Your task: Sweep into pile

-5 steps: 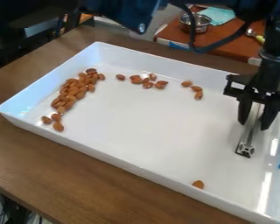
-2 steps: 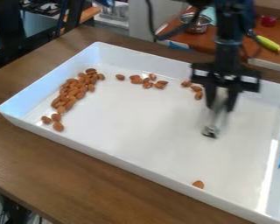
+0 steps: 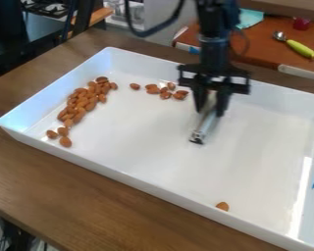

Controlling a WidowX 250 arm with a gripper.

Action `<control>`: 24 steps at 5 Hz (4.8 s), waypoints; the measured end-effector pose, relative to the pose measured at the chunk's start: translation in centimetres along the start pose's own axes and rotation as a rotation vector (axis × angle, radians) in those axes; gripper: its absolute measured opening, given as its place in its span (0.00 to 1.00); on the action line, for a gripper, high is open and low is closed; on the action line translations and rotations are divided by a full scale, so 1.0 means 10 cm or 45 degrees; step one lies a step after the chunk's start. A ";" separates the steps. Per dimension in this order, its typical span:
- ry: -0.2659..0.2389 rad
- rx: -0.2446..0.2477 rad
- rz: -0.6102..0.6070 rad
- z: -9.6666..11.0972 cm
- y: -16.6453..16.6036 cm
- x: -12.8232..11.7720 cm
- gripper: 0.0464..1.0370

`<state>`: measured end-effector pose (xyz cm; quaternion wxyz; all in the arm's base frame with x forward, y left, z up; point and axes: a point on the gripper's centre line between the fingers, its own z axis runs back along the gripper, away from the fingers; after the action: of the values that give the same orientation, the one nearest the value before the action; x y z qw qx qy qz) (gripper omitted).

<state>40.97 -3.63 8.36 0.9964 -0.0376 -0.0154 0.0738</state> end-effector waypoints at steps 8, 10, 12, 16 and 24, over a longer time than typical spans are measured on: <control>0.005 -0.334 0.174 0.75 0.98 -0.11 0.33; 0.064 -0.379 0.123 0.75 -0.01 -0.40 0.33; -0.033 -0.300 0.023 0.43 -0.92 -0.99 0.33; -0.132 -0.236 0.029 0.13 -1.41 -1.10 0.33; -0.119 -0.005 -0.077 0.04 0.33 -1.06 0.33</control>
<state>29.95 -1.97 8.20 0.9963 -0.0355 -0.0631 0.0453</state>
